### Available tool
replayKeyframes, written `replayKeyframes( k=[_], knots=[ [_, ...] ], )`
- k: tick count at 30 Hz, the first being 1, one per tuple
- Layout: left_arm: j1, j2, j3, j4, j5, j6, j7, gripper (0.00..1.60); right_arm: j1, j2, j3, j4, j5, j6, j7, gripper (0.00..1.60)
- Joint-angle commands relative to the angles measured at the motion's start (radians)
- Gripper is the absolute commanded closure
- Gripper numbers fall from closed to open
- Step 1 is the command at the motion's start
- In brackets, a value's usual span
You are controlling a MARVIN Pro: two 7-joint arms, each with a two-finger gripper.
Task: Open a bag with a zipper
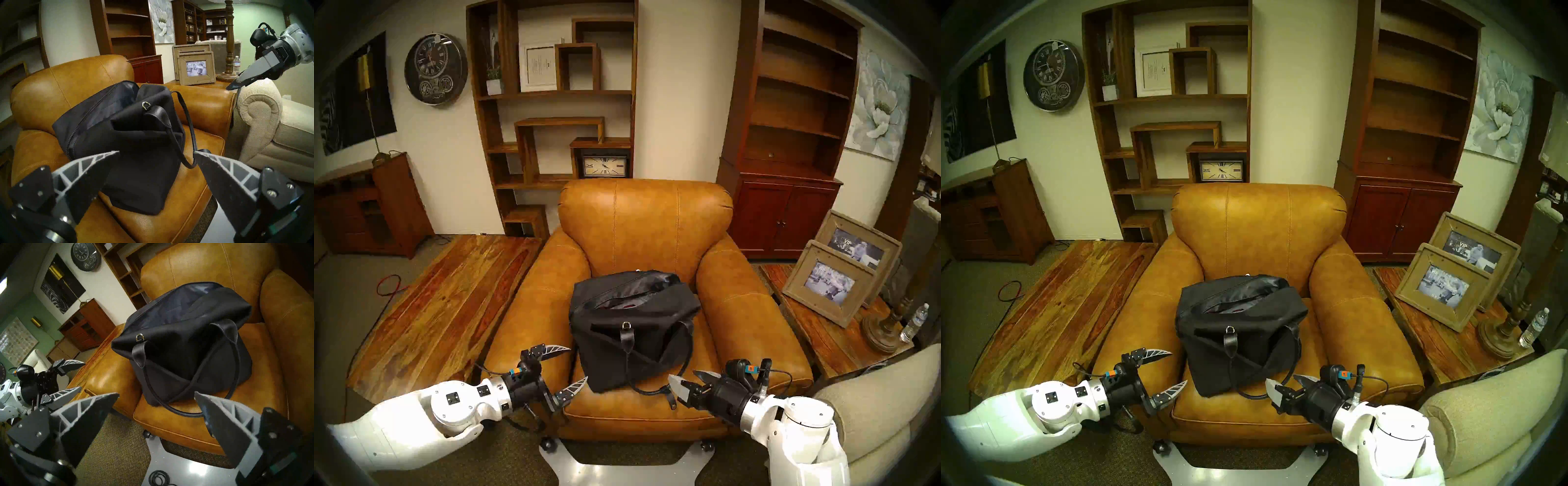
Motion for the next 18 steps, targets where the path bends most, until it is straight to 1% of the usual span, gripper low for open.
replayKeyframes(
  k=[1, 18],
  knots=[
    [-0.002, 0.004, -0.006, -0.009, -0.001, -0.011, -0.003, 0.0, 0.007, -0.004, -0.002, -0.023, 0.007, -0.006, 0.005, 0.0],
    [-0.004, 0.006, -0.004, -0.009, -0.002, -0.012, -0.002, 0.0, 0.007, -0.007, -0.001, -0.023, 0.004, -0.006, 0.007, 0.0]
  ],
)
